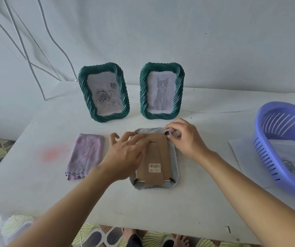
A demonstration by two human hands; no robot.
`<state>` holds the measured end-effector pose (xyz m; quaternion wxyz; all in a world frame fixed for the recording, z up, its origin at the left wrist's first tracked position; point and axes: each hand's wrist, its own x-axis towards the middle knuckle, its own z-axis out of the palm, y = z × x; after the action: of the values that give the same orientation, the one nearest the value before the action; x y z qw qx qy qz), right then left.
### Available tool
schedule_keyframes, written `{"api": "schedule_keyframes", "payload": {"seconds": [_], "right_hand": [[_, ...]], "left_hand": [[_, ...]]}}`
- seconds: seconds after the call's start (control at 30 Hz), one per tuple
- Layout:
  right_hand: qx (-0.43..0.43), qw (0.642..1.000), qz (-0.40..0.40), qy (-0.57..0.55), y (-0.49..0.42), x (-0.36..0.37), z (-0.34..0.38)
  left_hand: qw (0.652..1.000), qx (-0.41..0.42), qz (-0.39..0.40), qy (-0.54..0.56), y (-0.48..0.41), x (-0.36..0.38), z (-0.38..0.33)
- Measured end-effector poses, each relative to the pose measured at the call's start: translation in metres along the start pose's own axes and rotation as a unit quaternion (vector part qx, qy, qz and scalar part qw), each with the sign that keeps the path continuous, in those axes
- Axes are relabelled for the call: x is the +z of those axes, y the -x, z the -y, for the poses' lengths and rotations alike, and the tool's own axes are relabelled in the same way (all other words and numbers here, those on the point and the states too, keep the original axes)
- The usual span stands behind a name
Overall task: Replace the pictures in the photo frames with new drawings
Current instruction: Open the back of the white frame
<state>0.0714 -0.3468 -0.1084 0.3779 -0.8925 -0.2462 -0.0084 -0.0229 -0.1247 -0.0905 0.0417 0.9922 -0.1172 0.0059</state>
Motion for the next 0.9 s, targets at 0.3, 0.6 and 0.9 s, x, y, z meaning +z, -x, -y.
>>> {"api": "schedule_keyframes", "payload": {"seconds": [0.3, 0.6, 0.9], "right_hand": [[-0.049, 0.998, 0.009, 0.048, -0.001, 0.003, -0.010], [-0.134, 0.986, -0.003, 0.098, 0.001, -0.001, -0.012], [-0.084, 0.995, -0.053, 0.031, 0.007, 0.007, -0.017]], "left_hand": [[0.999, -0.009, 0.003, 0.035, -0.001, 0.013, 0.002], [0.998, -0.026, -0.016, 0.054, -0.001, 0.017, 0.004], [0.997, -0.037, -0.020, 0.061, -0.001, 0.018, 0.003]]}}
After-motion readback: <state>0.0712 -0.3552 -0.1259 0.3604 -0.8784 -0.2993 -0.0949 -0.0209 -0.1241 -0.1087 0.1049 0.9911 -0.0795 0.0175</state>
